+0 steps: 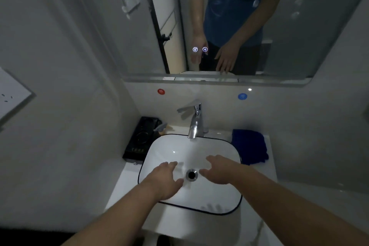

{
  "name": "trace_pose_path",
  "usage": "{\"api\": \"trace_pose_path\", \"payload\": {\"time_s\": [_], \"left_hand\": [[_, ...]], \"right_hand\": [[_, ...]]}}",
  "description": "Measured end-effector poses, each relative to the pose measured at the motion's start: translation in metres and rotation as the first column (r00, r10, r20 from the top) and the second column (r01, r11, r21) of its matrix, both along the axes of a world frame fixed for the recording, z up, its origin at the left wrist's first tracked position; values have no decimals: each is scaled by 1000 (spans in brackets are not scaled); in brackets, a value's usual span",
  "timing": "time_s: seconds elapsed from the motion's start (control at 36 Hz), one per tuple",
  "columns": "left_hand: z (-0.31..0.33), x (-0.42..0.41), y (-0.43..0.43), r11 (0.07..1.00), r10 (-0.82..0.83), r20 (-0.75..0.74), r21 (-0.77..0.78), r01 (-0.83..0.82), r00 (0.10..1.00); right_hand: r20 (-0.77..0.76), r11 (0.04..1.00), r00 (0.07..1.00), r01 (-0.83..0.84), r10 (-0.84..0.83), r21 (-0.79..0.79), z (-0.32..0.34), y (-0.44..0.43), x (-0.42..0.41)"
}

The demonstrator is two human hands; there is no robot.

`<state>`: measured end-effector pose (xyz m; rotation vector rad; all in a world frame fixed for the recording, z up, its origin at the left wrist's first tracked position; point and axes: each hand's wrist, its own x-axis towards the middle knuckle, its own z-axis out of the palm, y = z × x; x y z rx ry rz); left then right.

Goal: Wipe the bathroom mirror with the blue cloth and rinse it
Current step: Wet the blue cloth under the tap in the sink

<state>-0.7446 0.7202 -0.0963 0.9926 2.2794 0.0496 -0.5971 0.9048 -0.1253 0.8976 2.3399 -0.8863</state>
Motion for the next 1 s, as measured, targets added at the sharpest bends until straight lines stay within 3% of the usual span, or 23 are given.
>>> {"api": "trace_pose_path", "payload": {"time_s": [0.19, 0.36, 0.56, 0.61, 0.67, 0.75, 0.81, 0.86, 0.94, 1.0], "left_hand": [[-23, -55, 32, 989, -144, 24, 29, 143, 989], [-39, -84, 52, 890, -455, -10, 24, 455, 890], [-60, -82, 80, 853, -519, 66, 109, 511, 852], [-66, -78, 84, 863, -501, 105, 132, 487, 859], [-69, -76, 87, 885, -457, 119, 164, 436, 882], [-73, -75, 90, 908, -402, 118, 180, 378, 908], [-75, -77, 89, 921, -372, 125, 176, 348, 920], [-78, -80, 86, 924, -362, 115, 175, 340, 925], [-82, -82, 80, 925, -358, 89, 174, 339, 930], [-84, -80, 78, 928, -346, 81, 178, 328, 935]], "right_hand": [[75, 989, 986, 149, -148, -1, -13, 10, -29], [172, 958, 943, 281, -286, 51, -21, 13, -36], [106, 882, 876, 461, -470, 99, -28, 38, -24], [-18, 814, 822, 567, -569, 126, -35, 55, -20], [-224, 664, 678, 734, -700, 145, -48, 76, -17], [-331, 455, 465, 883, -821, 112, -80, 122, -11], [-236, 329, 325, 944, -916, 24, -111, 157, -8], [-3, 264, 264, 965, -965, -5, -145, 185, -7], [176, 360, 346, 932, -922, 49, -189, 204, 0], [197, 329, 324, 944, -925, -9, -210, 198, 3]]}}
